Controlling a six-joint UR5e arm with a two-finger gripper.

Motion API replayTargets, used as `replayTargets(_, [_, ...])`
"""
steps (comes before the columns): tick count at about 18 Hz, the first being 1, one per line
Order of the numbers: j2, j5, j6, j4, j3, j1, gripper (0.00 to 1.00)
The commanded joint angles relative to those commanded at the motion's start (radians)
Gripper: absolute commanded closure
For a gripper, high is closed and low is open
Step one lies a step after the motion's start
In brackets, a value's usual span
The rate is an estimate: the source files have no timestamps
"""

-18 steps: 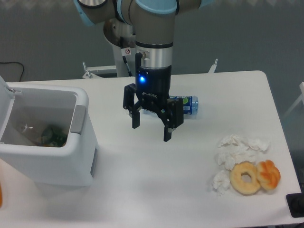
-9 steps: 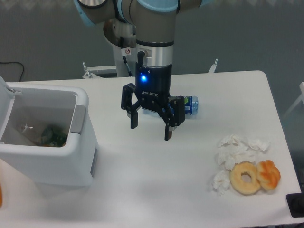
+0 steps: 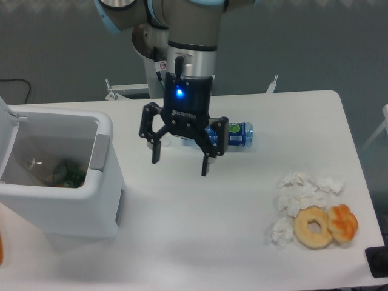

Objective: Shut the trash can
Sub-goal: 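Move the open gripper up and over the trash can toward its raised lid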

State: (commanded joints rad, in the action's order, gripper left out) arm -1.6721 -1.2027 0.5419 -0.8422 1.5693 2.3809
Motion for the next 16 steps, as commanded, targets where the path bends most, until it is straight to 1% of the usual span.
replayTargets(3, [0.002, 0.000, -0.161, 0.003, -0.023, -0.037, 0.00])
replayTargets(6, [0.002, 0.000, -0.325, 0.003, -0.075, -0.100, 0.00])
replayTargets(8, [0.012, 0.000, -0.423, 0.005, -0.086, -0.129, 0.00])
replayTargets(11, [0.032, 0.026, -0.496, 0.005, -0.097, -0.183, 0.00])
replayTargets(13, [0.055, 0.038, -0.557, 0.005, -0.097, -0.190, 0.00])
replayTargets(16, [0.072, 0.098, -0.573, 0.005, -0.097, -0.219, 0.00])
